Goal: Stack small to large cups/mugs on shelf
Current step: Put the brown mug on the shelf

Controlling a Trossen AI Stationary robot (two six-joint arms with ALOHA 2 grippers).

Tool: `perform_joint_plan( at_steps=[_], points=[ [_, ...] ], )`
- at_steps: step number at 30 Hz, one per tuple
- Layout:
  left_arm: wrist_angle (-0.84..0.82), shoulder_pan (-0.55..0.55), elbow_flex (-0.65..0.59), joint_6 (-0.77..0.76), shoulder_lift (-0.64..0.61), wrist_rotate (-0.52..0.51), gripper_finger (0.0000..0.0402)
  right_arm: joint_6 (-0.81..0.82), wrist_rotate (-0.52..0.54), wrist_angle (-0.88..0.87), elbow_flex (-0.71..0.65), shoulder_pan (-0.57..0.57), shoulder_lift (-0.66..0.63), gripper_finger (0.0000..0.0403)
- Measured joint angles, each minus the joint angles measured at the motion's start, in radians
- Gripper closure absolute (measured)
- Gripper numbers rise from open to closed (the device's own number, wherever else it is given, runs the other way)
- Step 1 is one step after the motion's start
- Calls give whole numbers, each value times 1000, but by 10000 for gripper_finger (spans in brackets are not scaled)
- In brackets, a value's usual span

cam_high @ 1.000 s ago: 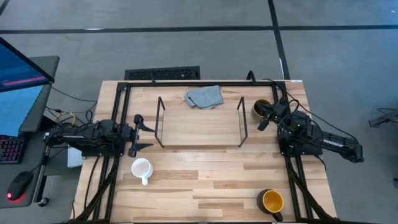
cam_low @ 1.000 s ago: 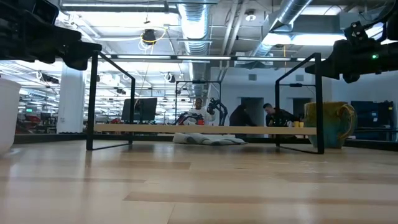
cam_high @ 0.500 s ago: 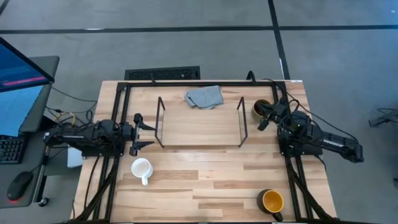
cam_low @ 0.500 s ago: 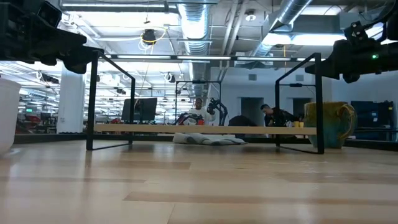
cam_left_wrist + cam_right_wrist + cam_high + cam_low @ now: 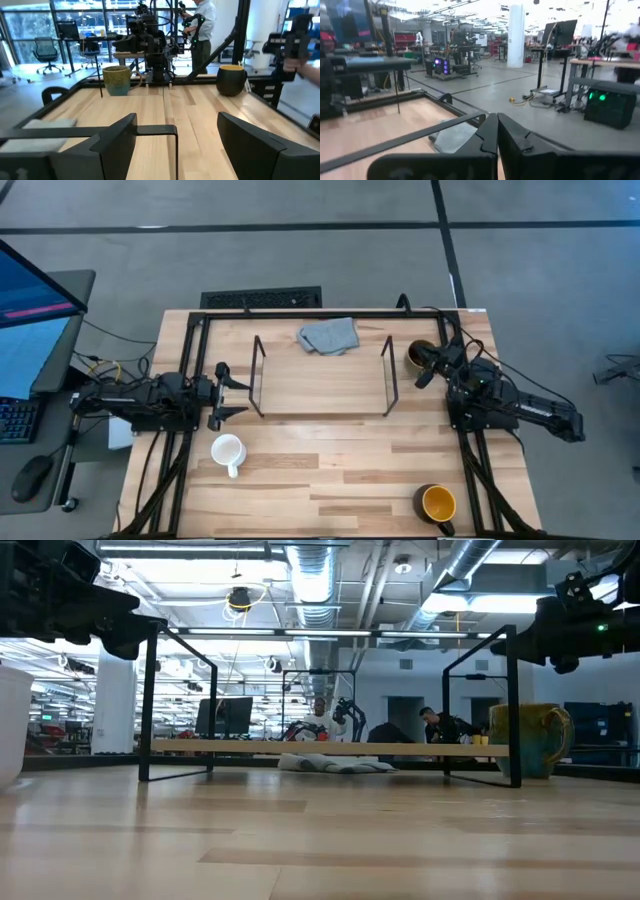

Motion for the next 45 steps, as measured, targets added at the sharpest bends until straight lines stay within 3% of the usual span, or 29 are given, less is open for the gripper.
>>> perform_joint_plan(
  at_steps=[15,23,30,45],
  points=[
    [0,0,0,-42,0,0,136,116,-3,-3,2,0,0,374],
    [-4,0,0,0,0,0,136,88,-12,7,14,0,0,374],
    [-1,0,0,-33,0,0,136,-6,-84,88,58,2,0,374],
    [-1,0,0,-61,0,0,136,-15,-81,92,58,0,0,374]
  ],
)
